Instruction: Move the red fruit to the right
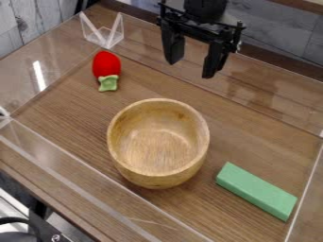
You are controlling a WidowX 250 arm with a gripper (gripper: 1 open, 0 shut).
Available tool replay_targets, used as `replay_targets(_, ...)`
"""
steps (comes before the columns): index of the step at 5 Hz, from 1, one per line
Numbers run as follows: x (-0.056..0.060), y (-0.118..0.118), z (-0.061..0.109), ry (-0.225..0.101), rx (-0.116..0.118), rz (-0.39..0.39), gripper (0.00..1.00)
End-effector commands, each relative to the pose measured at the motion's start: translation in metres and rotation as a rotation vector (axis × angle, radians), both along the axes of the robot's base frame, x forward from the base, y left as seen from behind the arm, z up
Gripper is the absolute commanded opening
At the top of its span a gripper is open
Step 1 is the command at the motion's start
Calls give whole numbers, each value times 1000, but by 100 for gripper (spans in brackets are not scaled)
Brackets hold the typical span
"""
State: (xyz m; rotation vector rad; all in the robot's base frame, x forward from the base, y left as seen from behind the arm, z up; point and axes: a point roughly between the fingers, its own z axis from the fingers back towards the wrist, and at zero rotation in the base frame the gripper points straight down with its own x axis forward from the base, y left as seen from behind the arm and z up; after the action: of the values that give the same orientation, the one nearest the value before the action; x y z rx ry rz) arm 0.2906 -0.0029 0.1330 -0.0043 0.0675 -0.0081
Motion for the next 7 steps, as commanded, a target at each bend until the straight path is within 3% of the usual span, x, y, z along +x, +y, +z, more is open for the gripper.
replay_targets(1, -8, 6, -17, 29, 0, -11, 100)
replay_targets(3, 2, 93, -11, -26, -14, 117, 100)
replay_targets(5, 12, 154, -15, -58, -39, 549, 100)
replay_targets(7, 18, 181, -25, -66, -42, 623, 100)
